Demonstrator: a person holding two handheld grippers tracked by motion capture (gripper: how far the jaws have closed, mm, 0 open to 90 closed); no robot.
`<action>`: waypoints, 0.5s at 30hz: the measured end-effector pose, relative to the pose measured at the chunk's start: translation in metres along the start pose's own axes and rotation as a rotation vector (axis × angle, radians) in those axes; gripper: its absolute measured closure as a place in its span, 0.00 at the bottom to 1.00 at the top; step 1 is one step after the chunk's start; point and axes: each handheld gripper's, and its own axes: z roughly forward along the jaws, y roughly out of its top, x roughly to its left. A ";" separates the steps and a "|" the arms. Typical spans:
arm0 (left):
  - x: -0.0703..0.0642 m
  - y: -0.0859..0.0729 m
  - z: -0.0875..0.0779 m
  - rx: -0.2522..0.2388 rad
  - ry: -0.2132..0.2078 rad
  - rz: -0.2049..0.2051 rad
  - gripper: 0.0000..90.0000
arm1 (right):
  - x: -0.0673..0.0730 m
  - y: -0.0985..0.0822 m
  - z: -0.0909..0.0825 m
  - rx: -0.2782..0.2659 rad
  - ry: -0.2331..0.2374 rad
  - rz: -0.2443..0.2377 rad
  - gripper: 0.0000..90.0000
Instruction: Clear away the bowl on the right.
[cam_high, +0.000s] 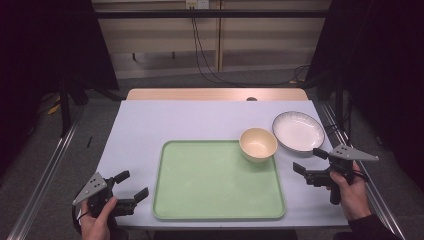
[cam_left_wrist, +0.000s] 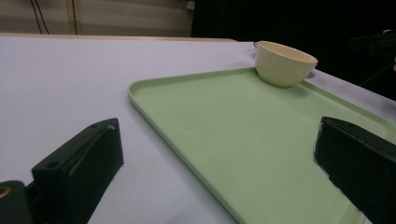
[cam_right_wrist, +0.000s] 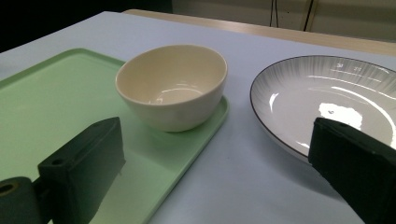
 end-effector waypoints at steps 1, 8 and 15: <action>0.000 0.000 0.000 -0.007 0.002 -0.006 0.02 | 0.001 -0.003 -0.002 -0.001 0.000 0.000 0.03; -0.001 0.000 0.000 -0.021 0.004 -0.016 0.02 | 0.007 -0.012 -0.011 -0.004 -0.002 0.014 0.03; -0.002 0.000 0.000 -0.024 0.008 -0.007 0.02 | 0.009 -0.020 -0.016 -0.011 -0.018 -0.005 0.03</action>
